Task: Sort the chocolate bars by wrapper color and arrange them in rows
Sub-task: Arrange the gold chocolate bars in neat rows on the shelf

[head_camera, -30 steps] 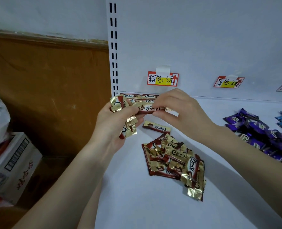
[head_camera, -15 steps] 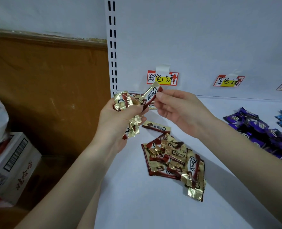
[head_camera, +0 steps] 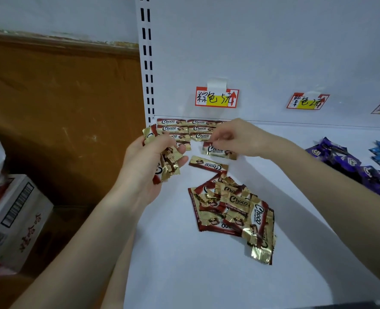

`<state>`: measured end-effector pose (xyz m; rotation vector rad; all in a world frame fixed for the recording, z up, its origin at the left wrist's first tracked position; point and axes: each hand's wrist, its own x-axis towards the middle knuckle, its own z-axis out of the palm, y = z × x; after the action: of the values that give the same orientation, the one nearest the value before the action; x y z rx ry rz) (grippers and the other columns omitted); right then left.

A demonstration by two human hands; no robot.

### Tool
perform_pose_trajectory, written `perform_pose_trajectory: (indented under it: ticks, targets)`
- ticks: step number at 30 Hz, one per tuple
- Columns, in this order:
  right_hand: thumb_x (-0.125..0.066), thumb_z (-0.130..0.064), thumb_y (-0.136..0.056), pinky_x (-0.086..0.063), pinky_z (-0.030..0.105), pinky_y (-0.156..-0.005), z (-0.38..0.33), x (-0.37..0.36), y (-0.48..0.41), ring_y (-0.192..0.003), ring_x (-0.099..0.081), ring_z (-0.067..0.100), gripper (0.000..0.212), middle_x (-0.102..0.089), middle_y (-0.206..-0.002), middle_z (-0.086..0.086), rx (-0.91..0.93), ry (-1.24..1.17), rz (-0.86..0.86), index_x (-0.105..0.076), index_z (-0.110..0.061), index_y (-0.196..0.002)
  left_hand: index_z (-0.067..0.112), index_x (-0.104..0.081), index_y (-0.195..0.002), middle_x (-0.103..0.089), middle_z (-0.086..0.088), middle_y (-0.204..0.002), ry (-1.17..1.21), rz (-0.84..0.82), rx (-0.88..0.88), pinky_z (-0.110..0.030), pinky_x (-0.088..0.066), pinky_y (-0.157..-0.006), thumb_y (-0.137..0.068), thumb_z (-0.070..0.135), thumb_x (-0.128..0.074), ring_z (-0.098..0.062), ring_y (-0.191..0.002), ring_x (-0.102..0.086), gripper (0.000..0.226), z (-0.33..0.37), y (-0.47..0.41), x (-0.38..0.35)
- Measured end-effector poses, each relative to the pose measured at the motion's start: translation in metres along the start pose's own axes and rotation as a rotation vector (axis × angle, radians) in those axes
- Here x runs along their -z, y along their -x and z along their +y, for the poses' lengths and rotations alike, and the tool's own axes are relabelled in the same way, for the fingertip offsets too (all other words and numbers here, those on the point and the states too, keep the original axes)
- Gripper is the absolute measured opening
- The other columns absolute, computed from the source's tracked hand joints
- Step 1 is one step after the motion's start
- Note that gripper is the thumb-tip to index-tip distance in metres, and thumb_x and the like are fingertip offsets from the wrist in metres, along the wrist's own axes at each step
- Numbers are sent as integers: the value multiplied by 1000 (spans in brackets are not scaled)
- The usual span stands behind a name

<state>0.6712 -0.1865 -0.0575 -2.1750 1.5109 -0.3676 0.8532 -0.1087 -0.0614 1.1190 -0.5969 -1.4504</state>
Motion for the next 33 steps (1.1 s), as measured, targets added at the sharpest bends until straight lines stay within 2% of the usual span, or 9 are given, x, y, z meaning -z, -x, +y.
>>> perform_pose_trajectory:
  ticks: [2, 4, 6, 10, 17, 19, 23, 30, 33]
  targets:
    - [-58, -13, -89, -40, 17, -74, 4, -7, -4, -82, -52, 8, 16, -57, -87, -9, 58, 110, 13, -67, -10, -102, 13, -59, -91, -69, -7, -86, -11, 2, 2, -22, -54, -50, -86, 2, -60, -15, -69, -70, 12, -1, 1, -1]
    - [-60, -15, -88, -40, 18, -75, 8, -10, -3, -85, -53, 8, 17, -60, -94, -4, 86, 128, 80, -67, -10, -102, 13, -59, -90, -69, -6, -81, -8, 6, -1, -23, -56, -53, -86, 1, -60, -14, -67, -70, 13, -2, 0, -1]
    - [-63, -19, -86, -40, 14, -71, 10, -9, 1, -84, -54, 8, 18, -61, -96, -3, 96, 96, 122, -67, -11, -101, 12, -59, -91, -68, -6, -79, -15, 3, 1, -24, -56, -54, -86, 1, -60, -14, -67, -70, 12, -3, 0, -1]
    - [-66, -21, -84, -34, 1, -66, 13, -4, 11, -80, -49, 4, 22, -59, -92, -6, 105, 119, 47, -68, -10, -102, 12, -59, -91, -68, -6, -80, -16, 5, 7, -23, -56, -54, -86, 1, -61, -13, -67, -70, 12, -4, -1, -2]
    - [-66, -15, -84, -35, 0, -67, 10, -5, 6, -85, -50, 6, 19, -58, -91, -7, 104, 86, 32, -69, -10, -102, 13, -58, -92, -68, -8, -84, -19, 17, 4, -25, -57, -54, -85, 2, -61, -15, -70, -70, 13, -3, -2, 0]
    - [-66, -15, -84, -35, 2, -67, 9, -6, 1, -85, -50, 6, 19, -58, -91, -7, 118, 92, 25, -69, -11, -102, 13, -58, -93, -67, -9, -87, -22, 25, -1, -26, -58, -57, -86, 2, -61, -14, -70, -69, 13, -3, -3, 2]
    - [-66, -17, -83, -36, 14, -67, 7, -7, -6, -86, -49, 6, 20, -56, -91, -9, 132, 135, 30, -70, -12, -102, 12, -59, -95, -67, -10, -90, -22, 25, -2, -26, -58, -58, -85, 3, -62, -12, -65, -70, 14, -3, -5, 4]
    - [-66, -19, -83, -33, 4, -65, 9, -9, -10, -81, -47, 4, 21, -56, -91, -10, 151, 144, 46, -70, -13, -103, 13, -59, -92, -68, -8, -88, -29, 23, 5, -26, -57, -57, -85, 5, -63, -12, -67, -70, 11, -4, -7, 4]
    - [-66, -17, -83, -32, -2, -65, 10, -9, -9, -73, -47, -5, 21, -54, -86, -12, 162, 105, 54, -70, -12, -104, 13, -60, -93, -68, -9, -89, -35, 18, 6, -26, -58, -58, -85, 5, -63, -12, -68, -70, 11, -5, -8, 5]
